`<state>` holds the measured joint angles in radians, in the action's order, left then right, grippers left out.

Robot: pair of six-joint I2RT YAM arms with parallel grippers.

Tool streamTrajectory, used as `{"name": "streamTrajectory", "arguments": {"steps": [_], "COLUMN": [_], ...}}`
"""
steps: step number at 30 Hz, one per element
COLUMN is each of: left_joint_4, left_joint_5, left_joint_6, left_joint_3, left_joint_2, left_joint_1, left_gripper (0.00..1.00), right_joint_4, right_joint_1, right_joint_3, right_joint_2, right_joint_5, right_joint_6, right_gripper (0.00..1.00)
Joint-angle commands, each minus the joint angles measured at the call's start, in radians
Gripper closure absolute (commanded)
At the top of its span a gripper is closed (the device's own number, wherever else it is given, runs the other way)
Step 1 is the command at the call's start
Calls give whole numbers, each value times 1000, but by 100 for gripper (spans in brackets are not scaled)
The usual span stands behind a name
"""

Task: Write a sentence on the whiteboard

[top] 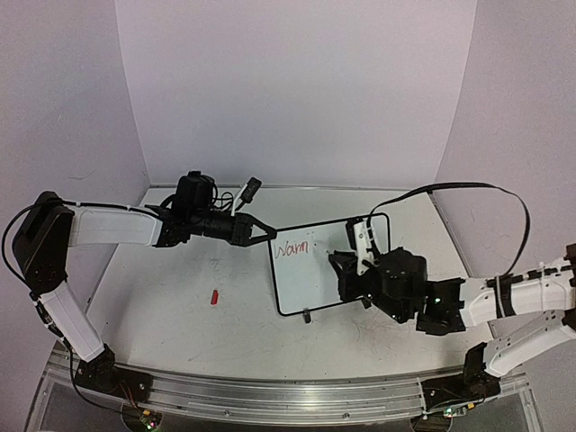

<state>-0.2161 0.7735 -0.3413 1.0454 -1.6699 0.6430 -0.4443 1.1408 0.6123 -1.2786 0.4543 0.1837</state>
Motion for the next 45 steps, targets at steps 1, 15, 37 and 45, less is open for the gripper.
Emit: {"name": "streamTrajectory", "arguments": {"steps": [1, 15, 37, 45], "left_joint_4": [-24, 279, 114, 108], "left_joint_5": [-27, -167, -71, -53], "left_joint_6": [7, 91, -6, 31], "left_joint_3": [16, 336, 76, 67], "left_joint_2": [61, -54, 21, 14], "left_joint_1": [-2, -1, -2, -2], "left_gripper": [76, 27, 29, 42], "right_joint_4": [-38, -150, -78, -68], "right_joint_1": [-9, -80, -77, -46], "right_joint_3": [11, -21, 6, 20], "right_joint_2": [177, 119, -18, -39], "right_joint_5": [23, -166, -185, -124], "right_joint_6": [-52, -215, -196, -202], "right_gripper": [100, 100, 100, 100]}}
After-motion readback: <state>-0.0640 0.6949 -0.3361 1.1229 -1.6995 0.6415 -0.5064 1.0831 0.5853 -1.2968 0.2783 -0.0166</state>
